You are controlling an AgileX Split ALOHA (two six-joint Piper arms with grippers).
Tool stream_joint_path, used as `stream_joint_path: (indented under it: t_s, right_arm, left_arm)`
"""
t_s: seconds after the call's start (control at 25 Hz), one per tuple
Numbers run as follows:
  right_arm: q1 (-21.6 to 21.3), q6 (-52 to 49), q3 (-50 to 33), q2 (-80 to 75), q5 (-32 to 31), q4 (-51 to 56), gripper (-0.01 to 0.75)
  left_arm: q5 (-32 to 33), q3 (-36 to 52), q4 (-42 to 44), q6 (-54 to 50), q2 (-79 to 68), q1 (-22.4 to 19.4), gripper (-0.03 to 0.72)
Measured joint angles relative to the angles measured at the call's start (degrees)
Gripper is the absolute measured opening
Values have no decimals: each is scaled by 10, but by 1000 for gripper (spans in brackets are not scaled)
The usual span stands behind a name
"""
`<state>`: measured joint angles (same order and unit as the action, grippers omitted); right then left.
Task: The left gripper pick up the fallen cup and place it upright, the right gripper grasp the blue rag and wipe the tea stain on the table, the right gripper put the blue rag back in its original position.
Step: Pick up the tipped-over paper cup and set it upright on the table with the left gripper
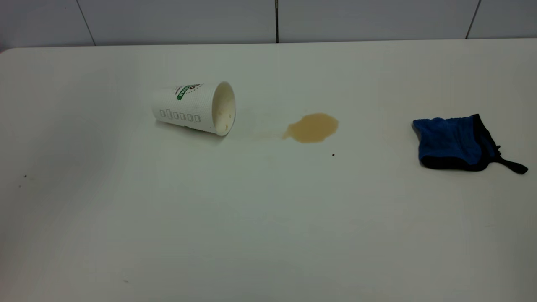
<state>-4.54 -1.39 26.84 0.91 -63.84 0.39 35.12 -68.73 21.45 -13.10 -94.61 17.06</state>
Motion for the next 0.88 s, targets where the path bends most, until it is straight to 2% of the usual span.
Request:
stream_joint_path:
  t_s: [0.16, 0.2, 0.24, 0.32, 0.48, 0.56, 0.76, 0.88]
  right_arm:
    - [0, 0, 0, 0, 0, 0, 239]
    - [0, 0, 0, 0, 0, 0, 239]
    - [0, 0, 0, 0, 0, 0, 239]
    - [0, 0, 0, 0, 0, 0, 239]
    - [0, 0, 0, 0, 0, 0, 239]
    - [0, 0, 0, 0, 0, 0, 239]
    - [0, 0, 0, 0, 0, 0, 239]
    - [0, 0, 0, 0, 0, 0, 239]
  left_arm:
    - [16, -57, 58, -98, -102, 63, 241]
    - [16, -57, 58, -98, -102, 63, 241]
    - [15, -81, 67, -163, -139, 94, 241]
    - [4, -98, 89, -215, -174, 119, 241]
    - [-13, -141, 157, -259, -236, 160, 241]
    - [14, -175, 180, -276, -275, 176, 241]
    - [129, -286, 230, -296, -375, 212, 241]
    - [158, -335, 241, -297, -424, 230, 241]
